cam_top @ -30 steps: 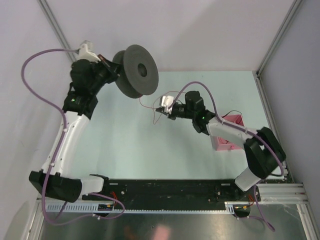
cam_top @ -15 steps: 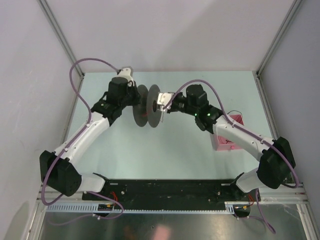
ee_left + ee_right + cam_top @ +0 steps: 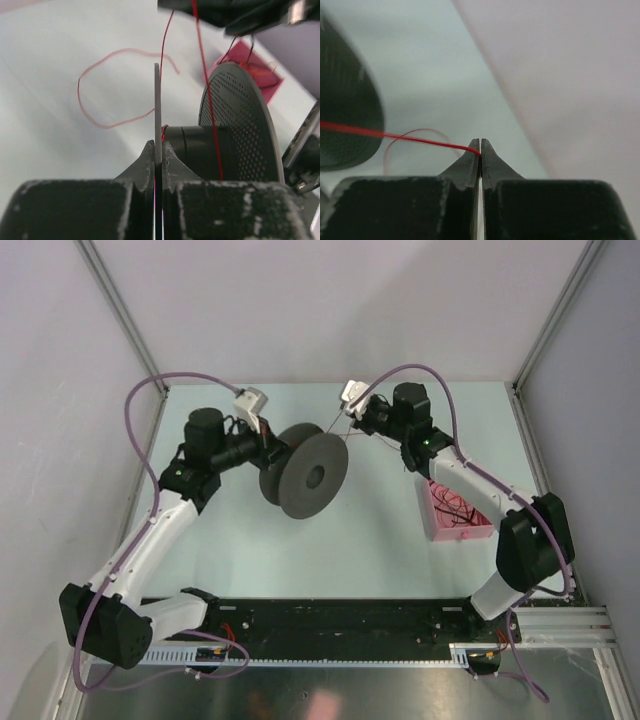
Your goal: Wrap the cables
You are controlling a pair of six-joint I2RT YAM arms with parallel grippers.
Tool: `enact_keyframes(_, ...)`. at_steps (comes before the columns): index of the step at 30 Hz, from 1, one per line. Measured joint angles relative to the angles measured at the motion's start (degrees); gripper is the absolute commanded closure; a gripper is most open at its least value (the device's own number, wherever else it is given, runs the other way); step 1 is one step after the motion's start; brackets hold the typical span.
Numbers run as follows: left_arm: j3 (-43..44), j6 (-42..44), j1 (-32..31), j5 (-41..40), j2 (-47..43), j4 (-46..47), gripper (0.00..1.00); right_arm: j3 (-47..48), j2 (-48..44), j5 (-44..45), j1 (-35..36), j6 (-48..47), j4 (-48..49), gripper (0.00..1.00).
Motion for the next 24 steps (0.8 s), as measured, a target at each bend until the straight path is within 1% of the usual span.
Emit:
enact_keyframes(4,2.36,-4.44,4.55,5.49,-0.24,4.24,1.0,0.0,3.08,-9.22,-5.53,8.87,-1.44,0.79)
enact_keyframes(8,6.82,-8.66,6.23,8.85,-0.24,5.46,1.0,0.0,5.05,-16.94,-9.33,16.04,-1.73,0.63)
enact_keyframes(10,9.42,-11.15,6.71,9.94,-0.24,6.45,1.0,0.0,5.99,-19.96,-10.27,19.23,-1.75,0.56)
enact_keyframes(12,11.82,-13.79,7.45,10.45,-0.22,8.07,1.0,0.0,6.84,-22.67,-10.19,21.99,-1.7,0.52)
enact_keyframes(14,13.46,-16.61,8.7,10.51,-0.22,10.51,1.0,0.0,7.52,-24.68,-9.49,23.87,-1.53,0.52)
enact_keyframes(19,15.34,-22.49,11.02,9.01,-0.07,14.03,1.0,-0.04,8.9,-26.75,-7.13,26.36,0.0,0.55)
enact_keyframes(22,15.43,-25.2,11.82,7.5,-0.04,14.82,1.0,-0.48,9.53,-26.73,-5.86,26.45,0.81,0.59)
enact_keyframes(24,15.45,-26.6,12.48,6.25,0.07,15.08,1.0,-1.14,9.68,-26.69,-5.4,25.92,1.03,0.65)
